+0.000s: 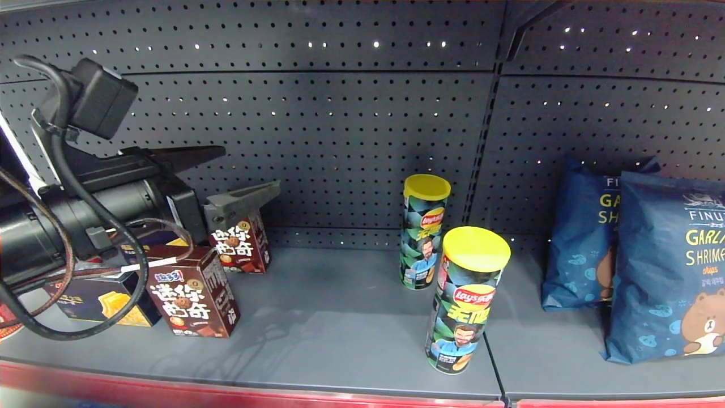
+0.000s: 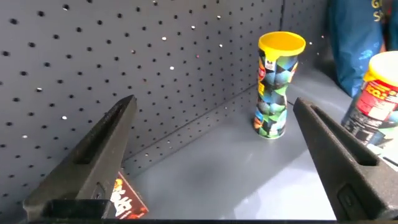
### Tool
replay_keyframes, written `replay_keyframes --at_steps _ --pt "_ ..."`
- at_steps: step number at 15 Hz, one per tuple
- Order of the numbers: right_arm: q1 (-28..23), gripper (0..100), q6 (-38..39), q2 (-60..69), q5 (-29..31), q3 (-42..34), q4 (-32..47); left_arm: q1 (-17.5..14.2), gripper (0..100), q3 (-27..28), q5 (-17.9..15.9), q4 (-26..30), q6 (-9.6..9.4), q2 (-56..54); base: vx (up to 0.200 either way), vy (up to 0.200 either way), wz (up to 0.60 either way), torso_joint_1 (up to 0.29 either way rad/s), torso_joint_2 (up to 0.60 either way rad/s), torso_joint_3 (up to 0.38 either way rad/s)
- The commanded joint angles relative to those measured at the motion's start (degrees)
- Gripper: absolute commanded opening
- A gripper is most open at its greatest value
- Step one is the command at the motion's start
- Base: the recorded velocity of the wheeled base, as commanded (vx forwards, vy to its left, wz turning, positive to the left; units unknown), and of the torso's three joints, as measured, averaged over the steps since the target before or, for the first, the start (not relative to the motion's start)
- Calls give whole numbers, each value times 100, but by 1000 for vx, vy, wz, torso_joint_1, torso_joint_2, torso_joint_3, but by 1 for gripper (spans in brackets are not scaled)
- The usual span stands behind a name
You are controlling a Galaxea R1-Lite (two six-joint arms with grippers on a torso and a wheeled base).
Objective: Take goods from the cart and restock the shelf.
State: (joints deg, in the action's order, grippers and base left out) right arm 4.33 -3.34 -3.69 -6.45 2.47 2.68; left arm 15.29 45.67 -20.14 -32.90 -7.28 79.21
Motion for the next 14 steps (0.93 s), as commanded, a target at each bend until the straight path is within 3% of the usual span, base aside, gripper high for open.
replay_keyframes --at_steps 1,4,6,7,10,12,14 --pt "-661 100 123 -9 21 -10 -31 -70 100 39 1 -6 -2 -3 0 0 0 0 0 0" --pt "-442 100 677 369 100 -107 -303 -430 100 232 19 -6 -2 -20 0 0 0 0 0 0" --pt "-442 100 606 317 -339 -80 -242 -588 100 285 89 -6 -11 -20 0 0 0 0 0 0" --pt "-494 100 606 176 -419 -54 -172 -588 100 373 238 29 -11 -55 0 0 0 0 0 0" --pt "-301 100 563 -1160 -955 1212 -215 -562 100 557 300 161 -54 -117 0 0 0 0 0 0" --pt "-125 100 457 -1582 -1350 1607 -198 -412 100 434 432 223 -134 -213 0 0 0 0 0 0" --pt "112 100 167 -2153 -1368 1897 -207 -228 100 56 537 223 -142 -424 0 0 0 0 0 0"
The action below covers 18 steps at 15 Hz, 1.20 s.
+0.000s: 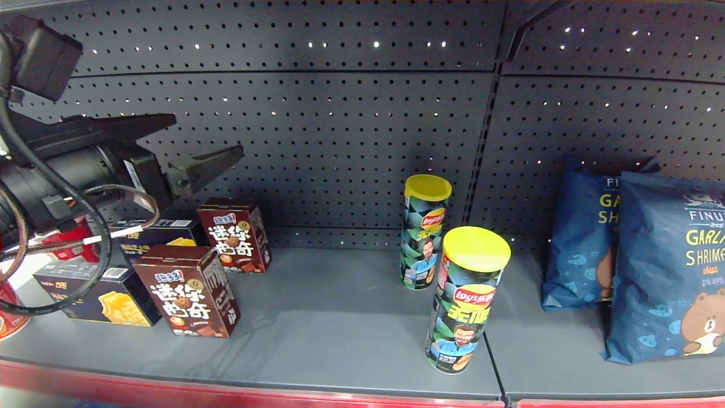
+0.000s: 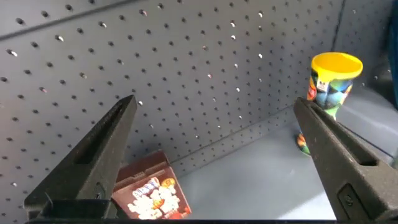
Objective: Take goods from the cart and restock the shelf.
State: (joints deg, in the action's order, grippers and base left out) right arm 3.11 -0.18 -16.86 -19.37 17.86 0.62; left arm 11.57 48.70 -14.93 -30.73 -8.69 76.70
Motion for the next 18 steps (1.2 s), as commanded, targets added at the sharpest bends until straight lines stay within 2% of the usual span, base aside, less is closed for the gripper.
replay_keyframes --at_steps 1,4,6,8,12,15,18 --pt "304 100 -219 -1091 -23 403 -9 214 100 -511 26 -3 -1 -252 0 0 0 0 0 0" --pt "348 100 -272 -1671 -23 385 -18 548 100 -1056 96 -47 -1 -340 0 0 0 0 0 0" --pt "594 100 -263 -2181 39 482 -27 979 100 -1188 368 6 8 -314 0 0 0 0 0 0" --pt "717 100 -307 -2559 241 482 -53 1146 100 -1231 579 23 -1 -217 0 0 0 0 0 0" --pt "1113 100 -342 -3623 786 473 -941 1286 100 -1231 658 15 -1 -59 0 0 0 0 0 0" --pt "1939 100 -316 -4625 1480 508 -1785 1506 100 -1223 755 -12 8 117 0 0 0 0 0 0" --pt "2062 100 -324 -5310 1506 631 -2101 1506 100 -1214 737 -64 25 284 0 0 0 0 0 0"
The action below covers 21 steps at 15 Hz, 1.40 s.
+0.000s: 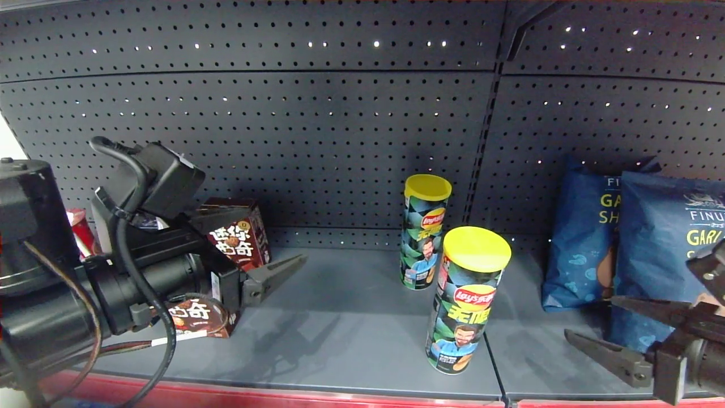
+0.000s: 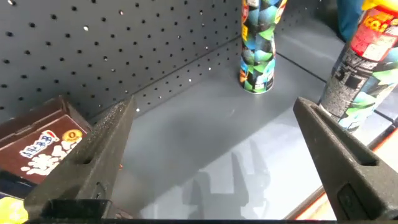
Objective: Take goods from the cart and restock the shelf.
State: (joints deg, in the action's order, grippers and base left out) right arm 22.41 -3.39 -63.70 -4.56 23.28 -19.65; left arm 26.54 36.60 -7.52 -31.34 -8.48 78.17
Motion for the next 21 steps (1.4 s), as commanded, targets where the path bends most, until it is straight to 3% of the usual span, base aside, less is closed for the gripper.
replay_keyframes --at_steps 1,21 --pt "132 100 -4 -776 16 168 -83 9 100 -12 -12 -39 5 199 0 0 0 0 0 0" --pt "493 100 -48 -2217 52 1038 -197 -52 100 348 14 -56 -13 682 0 0 0 0 0 0"
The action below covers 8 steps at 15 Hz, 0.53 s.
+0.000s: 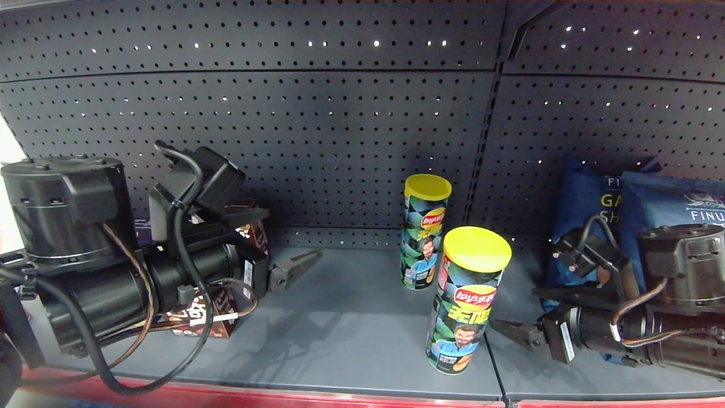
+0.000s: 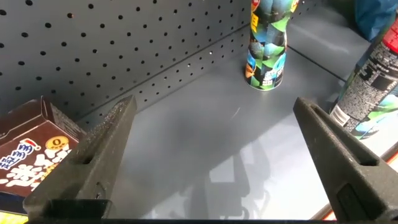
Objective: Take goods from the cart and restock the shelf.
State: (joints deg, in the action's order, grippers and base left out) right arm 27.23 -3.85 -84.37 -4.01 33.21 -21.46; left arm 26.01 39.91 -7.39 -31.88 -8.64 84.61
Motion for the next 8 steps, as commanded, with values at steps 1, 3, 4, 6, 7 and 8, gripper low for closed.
replay_keyframes --at_steps 1,3,4,6,7,8 --pt "10 100 -1 -220 -3 81 -61 0 100 17 0 6 3 38 0 0 0 0 0 0" --pt "10 100 -1 -273 -3 98 -78 0 100 17 0 6 3 46 0 0 0 0 0 0" --pt "10 100 -1 -290 -3 107 -78 0 100 8 0 -3 3 81 0 0 0 0 0 0" --pt "45 100 -1 -326 -3 116 -87 0 100 25 -8 -11 3 117 0 0 0 0 0 0" --pt "107 100 7 -317 -3 98 -78 0 100 17 -8 -11 -6 117 0 0 0 0 0 0" --pt "124 100 7 -308 -3 89 -87 0 100 25 -8 -11 -6 117 0 0 0 0 0 0"
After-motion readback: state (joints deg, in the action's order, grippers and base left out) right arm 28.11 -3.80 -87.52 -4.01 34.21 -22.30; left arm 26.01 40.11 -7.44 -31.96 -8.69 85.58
